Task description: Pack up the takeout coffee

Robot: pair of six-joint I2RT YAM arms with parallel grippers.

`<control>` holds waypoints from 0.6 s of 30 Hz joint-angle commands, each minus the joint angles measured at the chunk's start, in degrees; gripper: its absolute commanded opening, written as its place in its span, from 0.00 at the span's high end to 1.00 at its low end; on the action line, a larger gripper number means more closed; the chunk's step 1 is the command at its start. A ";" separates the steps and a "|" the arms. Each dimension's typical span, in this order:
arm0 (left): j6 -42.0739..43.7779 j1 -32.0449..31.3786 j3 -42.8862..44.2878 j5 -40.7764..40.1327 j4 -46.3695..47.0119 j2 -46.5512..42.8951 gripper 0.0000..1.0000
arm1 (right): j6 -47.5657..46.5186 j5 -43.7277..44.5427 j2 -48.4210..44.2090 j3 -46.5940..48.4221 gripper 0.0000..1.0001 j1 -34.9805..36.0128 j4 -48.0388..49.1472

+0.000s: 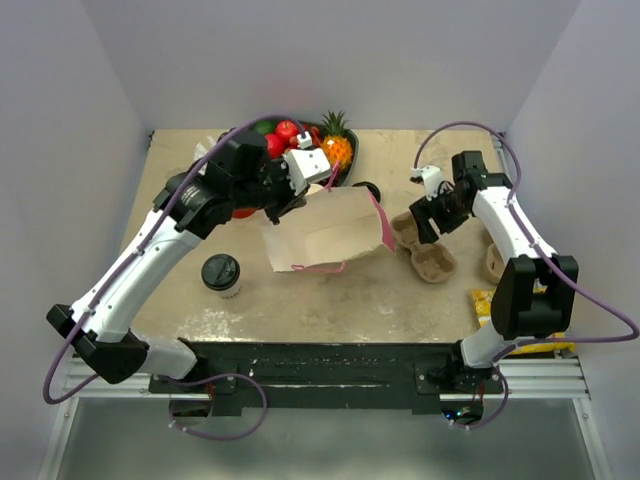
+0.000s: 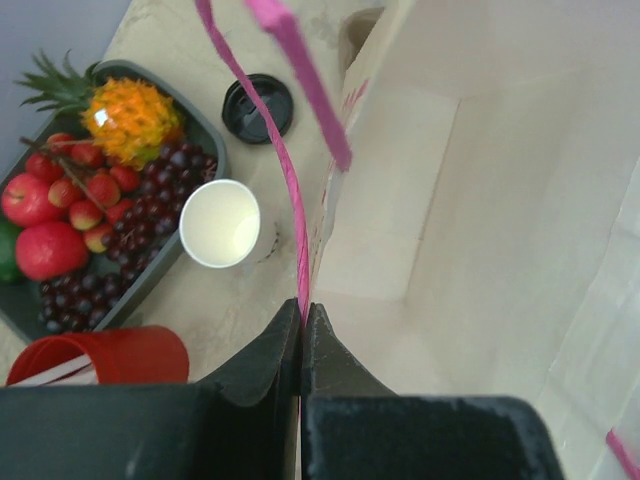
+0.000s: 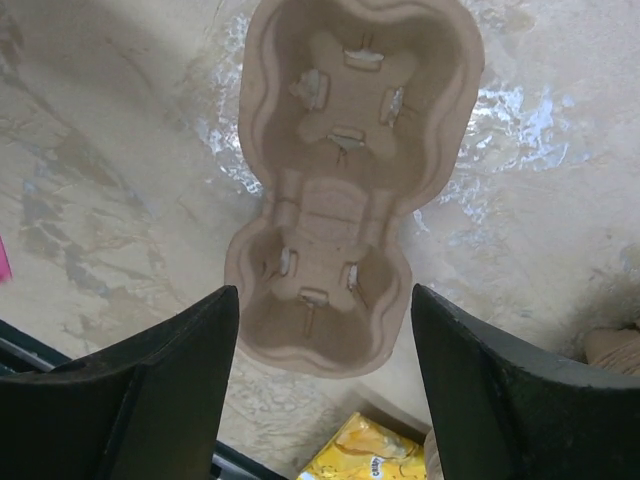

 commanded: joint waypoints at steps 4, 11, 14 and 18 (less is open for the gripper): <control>-2.47 -0.78 -4.22 -9.86 0.00 -0.71 1.00 | -1.75 0.43 -4.21 -5.56 0.30 -0.31 6.84; -3.79 -0.87 -8.11 -13.81 1.41 -1.68 1.00 | -1.49 -0.01 -1.23 -7.24 0.39 -0.13 10.37; -3.27 -0.87 -7.23 -13.28 1.41 -1.42 1.00 | -1.49 0.17 0.09 -6.63 0.44 0.04 10.99; -2.56 -0.87 -7.23 -12.75 1.41 -1.24 1.00 | -1.49 0.52 2.12 -6.18 0.48 0.04 11.08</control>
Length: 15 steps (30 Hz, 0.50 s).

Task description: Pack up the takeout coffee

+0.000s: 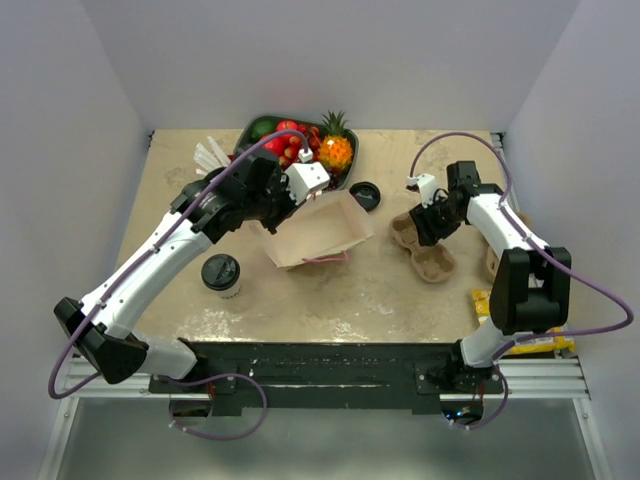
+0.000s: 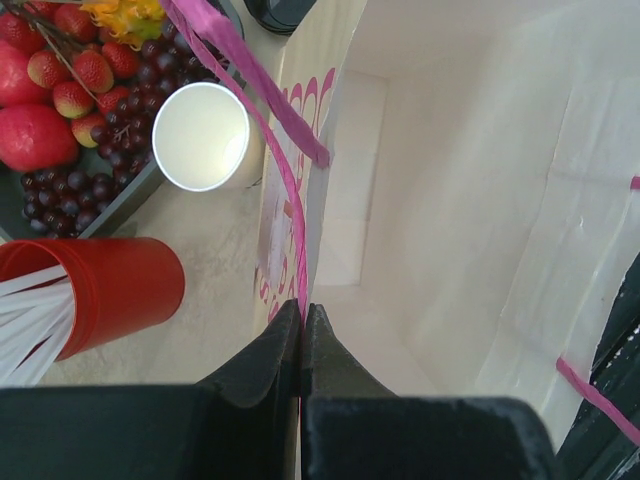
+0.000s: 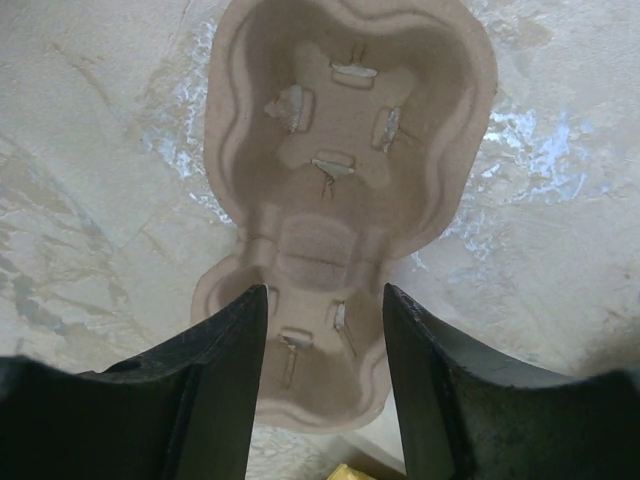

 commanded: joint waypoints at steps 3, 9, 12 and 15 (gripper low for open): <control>-0.16 -0.37 1.64 -0.25 1.63 -0.94 1.00 | 0.26 -0.14 2.58 0.99 0.47 0.04 1.83; 0.02 -0.37 2.79 0.01 1.72 -0.15 1.00 | 2.02 0.04 3.82 1.07 0.46 0.31 2.09; 0.11 -0.37 2.79 0.27 1.72 0.03 1.00 | 2.63 -0.05 4.61 1.16 0.46 0.39 2.36; 0.02 -0.37 2.96 0.36 1.72 0.12 1.00 | 3.33 -0.05 5.40 1.34 0.46 0.57 2.62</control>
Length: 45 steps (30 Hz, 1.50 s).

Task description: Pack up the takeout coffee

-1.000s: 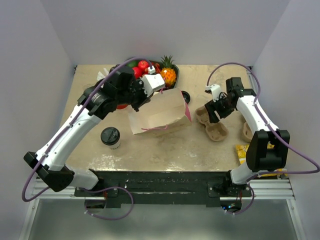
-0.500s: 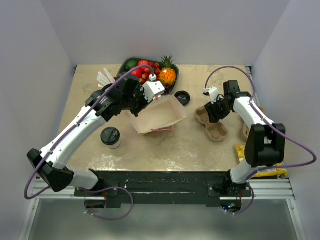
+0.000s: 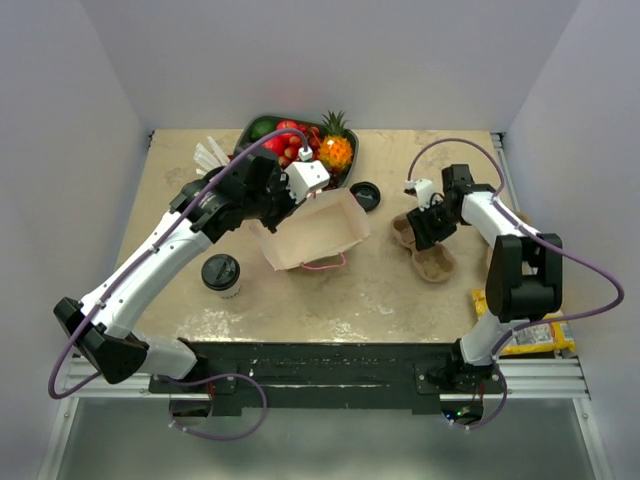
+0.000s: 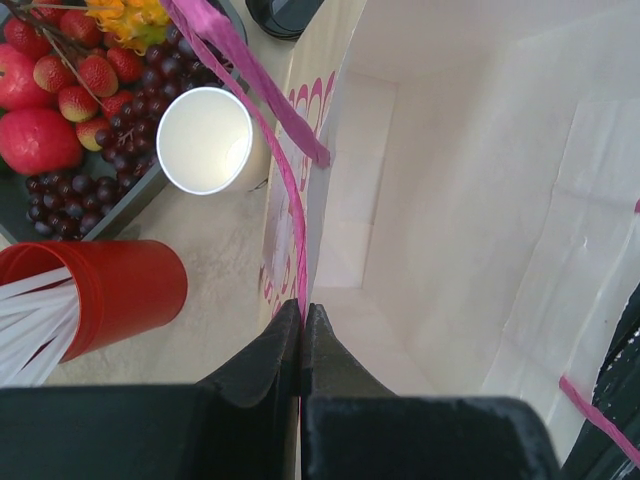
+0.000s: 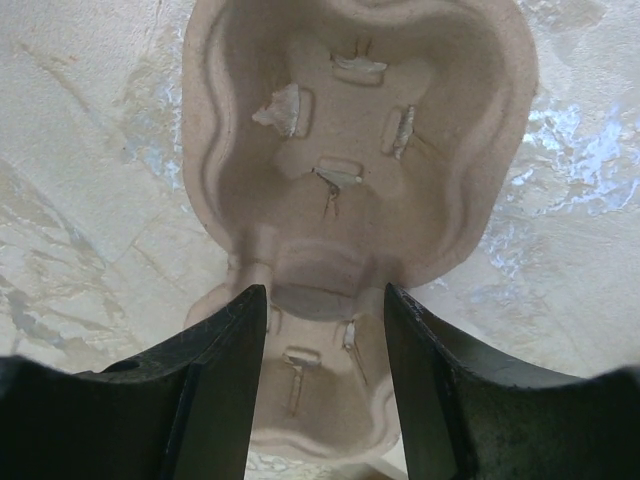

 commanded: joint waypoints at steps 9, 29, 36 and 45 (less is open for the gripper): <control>0.15 -0.37 3.03 0.14 1.39 0.25 1.00 | 2.27 0.39 2.28 2.04 0.54 1.36 1.48; 0.33 -0.37 2.86 2.16 2.62 0.95 1.00 | 2.34 -7.34 -25.22 14.59 1.00 1.54 -9.07; 0.85 -0.81 3.38 4.89 1.92 1.48 1.00 | 3.06 -26.67 -29.88 28.04 1.00 2.93 -8.54; -0.55 -1.16 3.29 9.10 1.04 -0.10 1.00 | -0.44 -25.90 -30.59 37.18 1.00 22.35 -4.14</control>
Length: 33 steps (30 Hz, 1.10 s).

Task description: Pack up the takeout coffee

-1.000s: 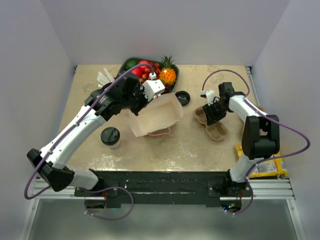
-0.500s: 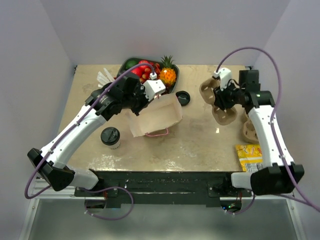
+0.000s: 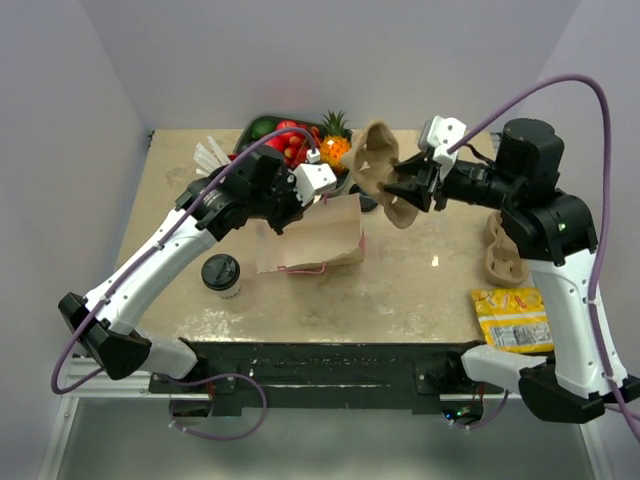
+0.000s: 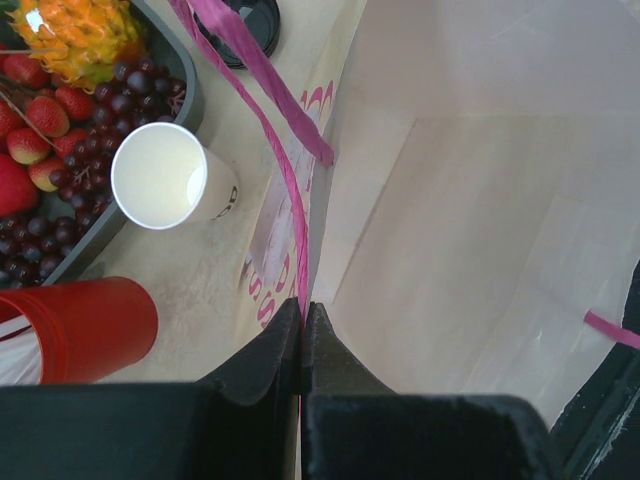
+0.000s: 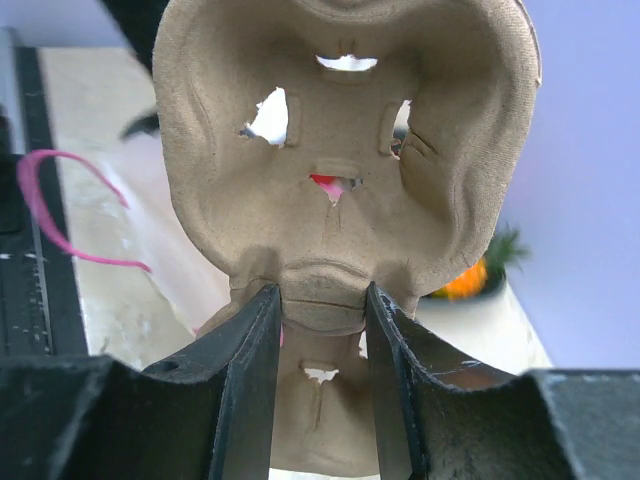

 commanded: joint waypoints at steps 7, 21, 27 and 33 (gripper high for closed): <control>-1.80 -0.22 3.14 6.04 0.01 -1.08 1.00 | -10.59 -1.75 -4.44 5.63 1.00 9.55 2.65; -4.34 -0.05 8.16 4.63 0.71 1.56 1.00 | -7.25 -7.63 -6.21 -0.62 1.00 10.69 9.69; -5.75 -0.05 4.74 6.56 1.67 1.47 1.00 | -15.42 -2.82 -1.11 2.90 1.00 21.49 6.88; -6.72 0.04 4.64 6.04 1.59 1.47 1.00 | -24.91 2.74 -0.58 -0.44 1.00 35.12 3.01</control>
